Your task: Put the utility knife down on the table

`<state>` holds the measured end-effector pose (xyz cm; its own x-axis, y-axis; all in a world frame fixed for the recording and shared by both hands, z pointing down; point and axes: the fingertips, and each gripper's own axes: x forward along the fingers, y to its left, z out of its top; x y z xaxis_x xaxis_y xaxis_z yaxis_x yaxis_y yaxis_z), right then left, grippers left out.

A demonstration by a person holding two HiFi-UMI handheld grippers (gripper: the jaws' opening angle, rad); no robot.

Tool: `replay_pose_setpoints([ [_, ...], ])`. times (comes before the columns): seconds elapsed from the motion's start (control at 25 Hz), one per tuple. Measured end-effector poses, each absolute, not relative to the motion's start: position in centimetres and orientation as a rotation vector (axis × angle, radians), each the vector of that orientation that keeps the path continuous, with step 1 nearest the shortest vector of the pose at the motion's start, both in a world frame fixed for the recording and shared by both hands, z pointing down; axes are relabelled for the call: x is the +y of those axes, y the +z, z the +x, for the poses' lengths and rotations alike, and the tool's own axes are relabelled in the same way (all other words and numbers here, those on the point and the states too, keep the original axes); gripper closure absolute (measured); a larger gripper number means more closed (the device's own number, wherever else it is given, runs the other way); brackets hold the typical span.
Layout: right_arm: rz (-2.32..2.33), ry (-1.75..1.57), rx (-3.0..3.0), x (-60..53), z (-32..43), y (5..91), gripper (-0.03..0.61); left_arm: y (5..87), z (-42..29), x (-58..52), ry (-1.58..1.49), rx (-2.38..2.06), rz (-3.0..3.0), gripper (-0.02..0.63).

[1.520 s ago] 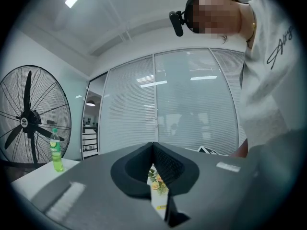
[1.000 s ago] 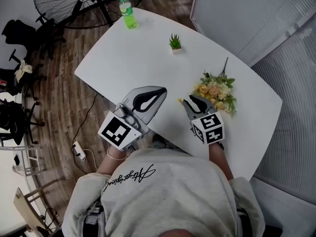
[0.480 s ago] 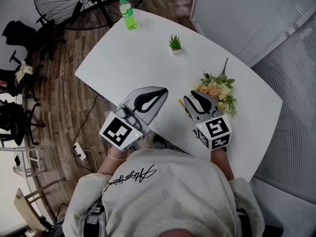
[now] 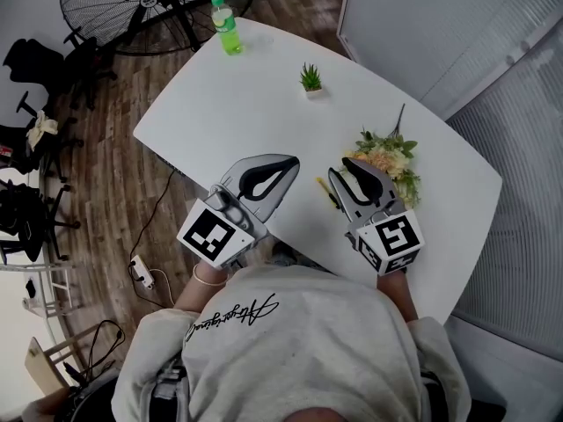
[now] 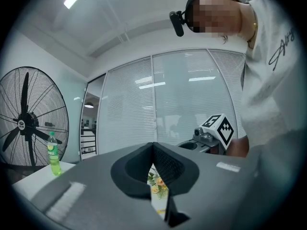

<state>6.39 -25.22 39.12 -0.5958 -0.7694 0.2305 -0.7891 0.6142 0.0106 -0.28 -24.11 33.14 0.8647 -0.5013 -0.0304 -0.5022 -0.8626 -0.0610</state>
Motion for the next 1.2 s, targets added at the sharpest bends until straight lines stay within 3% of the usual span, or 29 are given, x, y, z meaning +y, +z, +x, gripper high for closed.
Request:
replay_pose_setpoints([
  [1.2, 1.397, 0.025, -2.797, -24.4, 7.6, 33.9, 0.539, 31.7, 0.5, -24.3, 0.055, 0.751, -2.956, 0.612],
])
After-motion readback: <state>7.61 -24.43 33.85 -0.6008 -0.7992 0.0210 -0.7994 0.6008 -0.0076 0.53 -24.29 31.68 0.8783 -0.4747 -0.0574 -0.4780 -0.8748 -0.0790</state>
